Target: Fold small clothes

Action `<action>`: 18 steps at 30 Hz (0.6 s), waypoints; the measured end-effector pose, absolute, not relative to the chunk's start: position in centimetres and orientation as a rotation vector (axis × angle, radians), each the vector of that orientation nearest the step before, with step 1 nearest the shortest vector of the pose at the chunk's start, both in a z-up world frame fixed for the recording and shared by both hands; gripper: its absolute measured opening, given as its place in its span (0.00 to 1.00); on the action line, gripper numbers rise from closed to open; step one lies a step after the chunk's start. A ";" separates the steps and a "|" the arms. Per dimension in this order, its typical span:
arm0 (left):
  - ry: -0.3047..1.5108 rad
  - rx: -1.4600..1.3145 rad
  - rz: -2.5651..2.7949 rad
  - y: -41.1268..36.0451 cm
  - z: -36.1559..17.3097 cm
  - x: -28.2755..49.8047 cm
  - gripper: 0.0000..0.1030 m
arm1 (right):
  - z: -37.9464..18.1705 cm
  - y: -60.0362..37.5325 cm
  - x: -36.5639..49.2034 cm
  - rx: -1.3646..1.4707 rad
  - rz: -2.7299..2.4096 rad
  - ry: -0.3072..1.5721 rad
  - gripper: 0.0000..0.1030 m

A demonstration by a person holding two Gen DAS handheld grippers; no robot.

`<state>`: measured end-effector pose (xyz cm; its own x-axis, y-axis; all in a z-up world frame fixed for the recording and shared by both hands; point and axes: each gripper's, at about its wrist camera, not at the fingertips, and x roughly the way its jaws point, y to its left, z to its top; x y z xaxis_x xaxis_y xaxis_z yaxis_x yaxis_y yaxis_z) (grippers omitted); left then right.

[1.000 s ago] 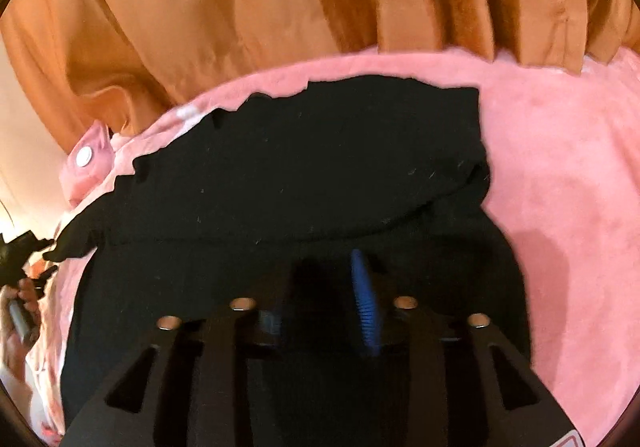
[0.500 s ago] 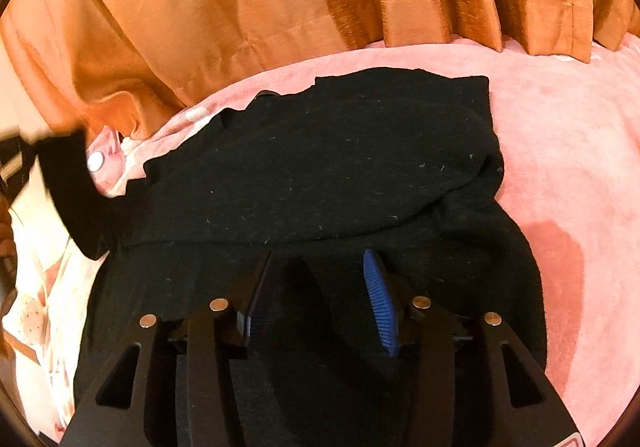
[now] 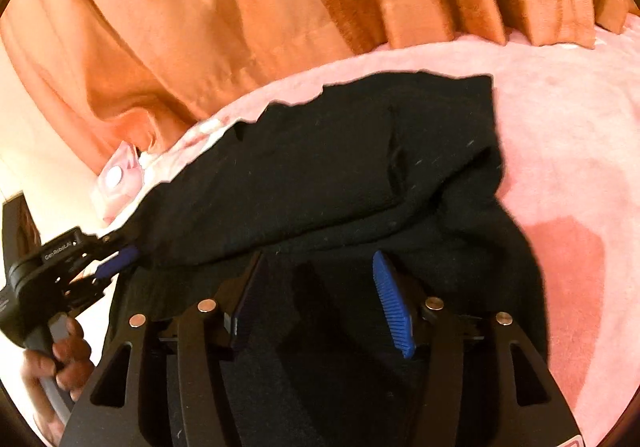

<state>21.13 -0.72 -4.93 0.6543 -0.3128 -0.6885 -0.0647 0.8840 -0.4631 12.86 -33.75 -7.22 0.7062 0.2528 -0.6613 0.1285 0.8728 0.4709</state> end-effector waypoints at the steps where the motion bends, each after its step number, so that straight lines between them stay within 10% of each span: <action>1: 0.866 -0.506 -0.131 0.2 -5.3 21.5 0.39 | -7.0 -34.0 12.6 0.530 0.066 0.776 0.54; 12: 0.938 -0.906 -0.106 3.8 -8.1 24.0 0.32 | -4.5 -36.4 19.5 0.469 -0.040 0.843 0.56; 14: 0.930 -0.884 -0.095 3.9 -7.3 24.8 0.09 | -5.4 -35.4 20.8 0.462 0.006 0.894 0.11; 18: 0.778 -0.811 -0.051 5.6 -3.5 24.2 0.03 | -0.4 -32.5 21.2 0.426 0.170 0.765 0.03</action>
